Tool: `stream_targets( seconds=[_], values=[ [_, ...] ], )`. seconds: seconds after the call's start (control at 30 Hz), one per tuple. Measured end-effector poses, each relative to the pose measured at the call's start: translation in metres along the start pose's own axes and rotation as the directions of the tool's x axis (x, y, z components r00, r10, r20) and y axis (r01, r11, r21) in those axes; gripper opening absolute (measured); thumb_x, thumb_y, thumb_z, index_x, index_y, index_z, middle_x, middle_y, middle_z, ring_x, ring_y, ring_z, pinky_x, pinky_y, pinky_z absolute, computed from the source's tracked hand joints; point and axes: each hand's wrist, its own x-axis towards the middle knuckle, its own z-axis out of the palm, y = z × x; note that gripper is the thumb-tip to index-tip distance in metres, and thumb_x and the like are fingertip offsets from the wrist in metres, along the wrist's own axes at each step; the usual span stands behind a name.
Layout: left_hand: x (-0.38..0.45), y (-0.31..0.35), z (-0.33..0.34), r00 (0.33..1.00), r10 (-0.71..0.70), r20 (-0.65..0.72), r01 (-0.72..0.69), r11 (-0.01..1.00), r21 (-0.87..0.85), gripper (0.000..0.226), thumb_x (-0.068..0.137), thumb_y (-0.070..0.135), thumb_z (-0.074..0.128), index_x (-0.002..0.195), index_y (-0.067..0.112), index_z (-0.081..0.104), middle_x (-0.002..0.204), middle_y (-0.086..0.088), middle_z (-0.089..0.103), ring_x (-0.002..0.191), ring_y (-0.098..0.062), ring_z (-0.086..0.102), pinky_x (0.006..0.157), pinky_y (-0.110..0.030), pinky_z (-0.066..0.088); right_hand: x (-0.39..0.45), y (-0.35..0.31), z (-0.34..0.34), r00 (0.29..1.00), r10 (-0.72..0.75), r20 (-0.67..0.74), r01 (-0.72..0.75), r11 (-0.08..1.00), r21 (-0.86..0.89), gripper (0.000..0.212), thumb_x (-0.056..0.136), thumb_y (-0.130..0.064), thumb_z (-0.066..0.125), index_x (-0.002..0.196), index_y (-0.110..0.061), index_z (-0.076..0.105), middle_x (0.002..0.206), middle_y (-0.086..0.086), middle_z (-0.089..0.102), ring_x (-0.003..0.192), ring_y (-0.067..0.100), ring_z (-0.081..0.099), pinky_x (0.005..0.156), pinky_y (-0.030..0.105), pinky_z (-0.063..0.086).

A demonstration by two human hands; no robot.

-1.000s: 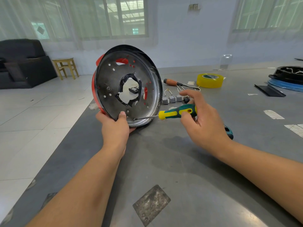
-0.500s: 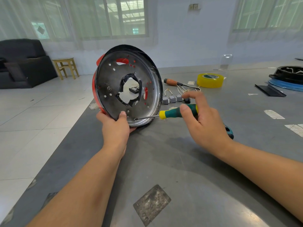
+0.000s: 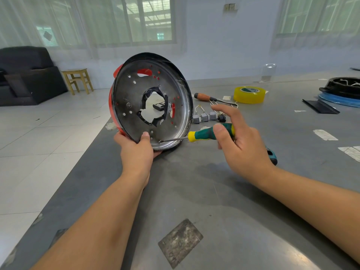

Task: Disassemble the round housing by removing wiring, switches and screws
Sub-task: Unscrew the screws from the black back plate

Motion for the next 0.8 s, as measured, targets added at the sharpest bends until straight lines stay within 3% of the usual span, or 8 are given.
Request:
stream_targets(
  seconds=[0.07,0.2,0.3,0.37,0.47,0.6,0.67,0.8],
  values=[
    [0.0,0.0,0.0,1.0,-0.003,0.004,0.003,1.0,-0.007,0.032,0.104,0.012,0.059,0.124,0.025,0.037,0.116,0.013,0.056,0.099,-0.009,0.067,0.064,-0.033,0.064,0.001,0.001,0.0,1.0,0.022,-0.006,-0.022,1.0,0.008,0.037,0.099,-0.057,0.037,0.135,-0.05,0.04,0.064,-0.004,0.058,0.057,0.013,0.058,0.052,0.037,0.049],
    [0.001,-0.001,-0.001,1.0,-0.001,0.007,0.001,1.0,-0.001,0.031,0.104,0.013,0.059,0.123,0.026,0.037,0.116,0.013,0.056,0.098,-0.008,0.066,0.065,-0.033,0.064,0.0,0.001,0.001,1.0,0.017,0.005,-0.017,0.998,0.054,0.043,0.089,-0.044,0.046,0.131,-0.048,0.039,0.089,-0.012,0.059,0.055,0.015,0.053,0.053,0.037,0.048],
    [0.001,-0.001,-0.001,1.0,-0.002,0.008,0.002,1.0,-0.002,0.031,0.104,0.013,0.059,0.123,0.025,0.037,0.116,0.013,0.056,0.099,-0.009,0.066,0.065,-0.034,0.064,0.002,0.002,0.001,0.995,0.097,0.001,-0.097,0.994,0.058,0.034,0.097,-0.066,0.033,0.122,-0.046,0.043,0.07,-0.004,0.062,0.059,0.016,0.059,0.057,0.045,0.053],
    [0.001,-0.001,-0.001,1.0,-0.001,0.006,0.001,1.0,0.0,0.031,0.104,0.013,0.059,0.122,0.025,0.037,0.116,0.012,0.056,0.099,-0.009,0.066,0.065,-0.034,0.064,0.003,0.005,0.002,0.99,0.143,0.004,-0.143,0.988,0.053,0.029,0.095,-0.064,0.034,0.116,-0.047,0.044,0.073,-0.005,0.063,0.062,0.014,0.061,0.058,0.045,0.055],
    [0.001,-0.001,0.0,1.0,-0.002,0.005,0.002,1.0,0.002,0.031,0.104,0.013,0.059,0.122,0.025,0.037,0.116,0.013,0.055,0.1,-0.01,0.066,0.066,-0.034,0.064,0.004,0.009,0.003,0.985,0.173,0.014,-0.173,0.982,0.069,0.04,0.081,-0.05,0.041,0.121,-0.048,0.038,0.091,-0.011,0.06,0.063,0.006,0.058,0.057,0.032,0.048],
    [0.001,-0.001,0.0,1.0,-0.002,0.004,0.002,1.0,0.001,0.031,0.104,0.013,0.059,0.122,0.025,0.037,0.116,0.014,0.055,0.1,-0.01,0.066,0.065,-0.033,0.064,0.006,0.011,0.003,0.981,0.192,-0.013,-0.191,0.979,0.067,0.037,0.094,-0.069,0.035,0.118,-0.043,0.043,0.082,-0.013,0.063,0.068,0.004,0.063,0.059,0.025,0.049],
    [0.001,-0.001,-0.001,1.0,-0.003,0.001,0.003,1.0,0.0,0.031,0.104,0.013,0.06,0.122,0.026,0.038,0.116,0.013,0.055,0.099,-0.009,0.066,0.064,-0.032,0.064,0.006,0.01,0.003,0.981,0.19,-0.023,-0.187,0.977,0.1,0.03,0.094,-0.063,0.04,0.116,-0.042,0.045,0.075,-0.015,0.059,0.068,0.001,0.06,0.054,0.014,0.043],
    [0.001,0.0,-0.001,1.0,-0.009,-0.002,0.009,1.0,-0.005,0.031,0.104,0.013,0.059,0.122,0.026,0.038,0.116,0.012,0.056,0.098,-0.009,0.067,0.064,-0.032,0.064,0.003,0.003,0.003,0.987,0.161,0.003,-0.159,0.971,0.18,0.043,0.081,-0.042,0.056,0.119,-0.049,0.036,0.097,-0.015,0.056,0.079,0.01,0.06,0.062,0.021,0.053]
  ],
)
